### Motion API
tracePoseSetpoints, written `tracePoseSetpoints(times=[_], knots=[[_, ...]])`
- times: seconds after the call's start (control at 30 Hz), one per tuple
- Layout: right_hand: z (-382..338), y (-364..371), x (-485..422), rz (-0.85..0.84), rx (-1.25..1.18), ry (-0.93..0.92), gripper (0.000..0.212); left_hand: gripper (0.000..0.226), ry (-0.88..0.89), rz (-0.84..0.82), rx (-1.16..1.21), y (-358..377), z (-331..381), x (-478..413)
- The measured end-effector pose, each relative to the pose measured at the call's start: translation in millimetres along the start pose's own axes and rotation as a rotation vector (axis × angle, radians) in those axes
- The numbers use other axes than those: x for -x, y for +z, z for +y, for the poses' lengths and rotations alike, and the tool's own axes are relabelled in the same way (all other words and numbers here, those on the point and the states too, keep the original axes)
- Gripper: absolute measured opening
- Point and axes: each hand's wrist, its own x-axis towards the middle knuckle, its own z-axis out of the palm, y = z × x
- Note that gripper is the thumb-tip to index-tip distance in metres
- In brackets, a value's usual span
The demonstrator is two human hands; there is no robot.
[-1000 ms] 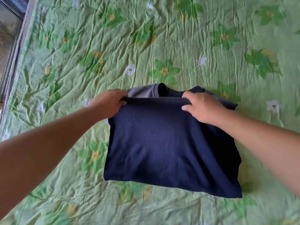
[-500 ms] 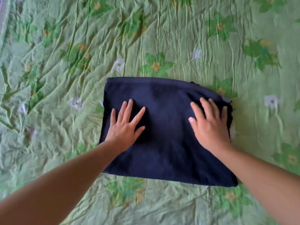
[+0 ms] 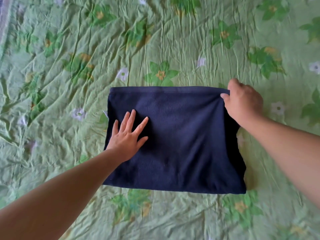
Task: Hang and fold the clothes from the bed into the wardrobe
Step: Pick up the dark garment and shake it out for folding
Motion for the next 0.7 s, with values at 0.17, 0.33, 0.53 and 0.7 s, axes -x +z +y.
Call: tracePoseSetpoints(times=[0.17, 0.33, 0.53, 0.7], knots=[[-11, 3, 12, 0.013, 0.136, 0.046, 0.061, 0.068, -0.036, 0.026, 0.043, 4, 4, 5], [-36, 44, 117, -0.228, 0.13, -0.344, 0.075, 0.064, -0.14, 0.078, 0.067, 26, 4, 49], [-2, 65, 152, -0.316, -0.039, 0.032, 0.08, 0.069, -0.212, 0.074, 0.118, 43, -10, 75], [-11, 50, 172, -0.144, -0.115, 0.23, 0.063, 0.068, -0.217, 0.035, 0.168, 37, -8, 76]])
